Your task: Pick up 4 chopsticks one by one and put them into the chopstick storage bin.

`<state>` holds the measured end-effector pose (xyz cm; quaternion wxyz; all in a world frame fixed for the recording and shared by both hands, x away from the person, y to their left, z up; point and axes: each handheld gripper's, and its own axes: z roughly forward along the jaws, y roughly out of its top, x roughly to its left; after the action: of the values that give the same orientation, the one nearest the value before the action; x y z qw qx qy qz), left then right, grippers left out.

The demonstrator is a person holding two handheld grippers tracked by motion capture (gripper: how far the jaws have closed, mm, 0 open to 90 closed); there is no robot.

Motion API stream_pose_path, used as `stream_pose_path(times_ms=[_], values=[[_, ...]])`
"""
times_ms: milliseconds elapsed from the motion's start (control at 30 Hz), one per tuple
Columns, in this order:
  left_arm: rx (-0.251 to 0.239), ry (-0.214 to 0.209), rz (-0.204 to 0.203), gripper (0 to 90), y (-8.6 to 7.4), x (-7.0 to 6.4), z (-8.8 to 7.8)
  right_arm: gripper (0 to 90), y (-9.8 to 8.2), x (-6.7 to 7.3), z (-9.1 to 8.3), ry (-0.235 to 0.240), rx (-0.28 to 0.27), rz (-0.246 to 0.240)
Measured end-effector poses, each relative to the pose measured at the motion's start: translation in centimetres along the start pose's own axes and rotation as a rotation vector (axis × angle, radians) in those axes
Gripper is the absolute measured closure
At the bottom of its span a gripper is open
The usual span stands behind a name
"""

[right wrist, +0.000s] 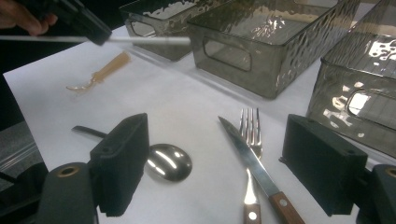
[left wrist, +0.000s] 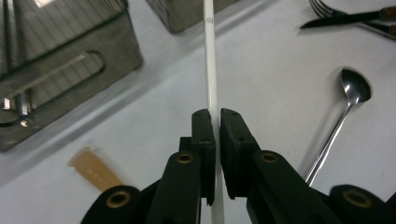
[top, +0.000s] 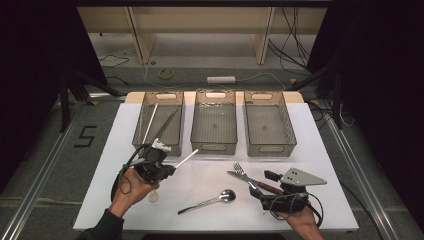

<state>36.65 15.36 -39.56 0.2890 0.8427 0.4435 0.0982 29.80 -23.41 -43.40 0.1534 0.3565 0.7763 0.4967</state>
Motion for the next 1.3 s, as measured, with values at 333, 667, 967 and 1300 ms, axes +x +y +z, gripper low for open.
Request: stream_pose_path(times_ms=[333,667,967,1300], values=[[-0.094,0.033,-0.052,84.4,1.6,2.8,-2.3,24.0,0.0,0.0,0.1,-0.001,0.003,0.009],[-0.146,0.098,-0.086,84.4,4.7,6.6,-2.3,24.0,-0.1,-0.1,0.1,0.0,0.001,0.013],[-0.153,0.118,-0.125,84.4,6.7,9.2,-0.3,24.0,-0.1,-0.1,0.1,0.003,0.0,0.014],[-0.163,0.141,-0.166,84.4,8.2,11.5,1.3,24.0,-0.1,-0.2,0.1,0.006,0.002,0.017]])
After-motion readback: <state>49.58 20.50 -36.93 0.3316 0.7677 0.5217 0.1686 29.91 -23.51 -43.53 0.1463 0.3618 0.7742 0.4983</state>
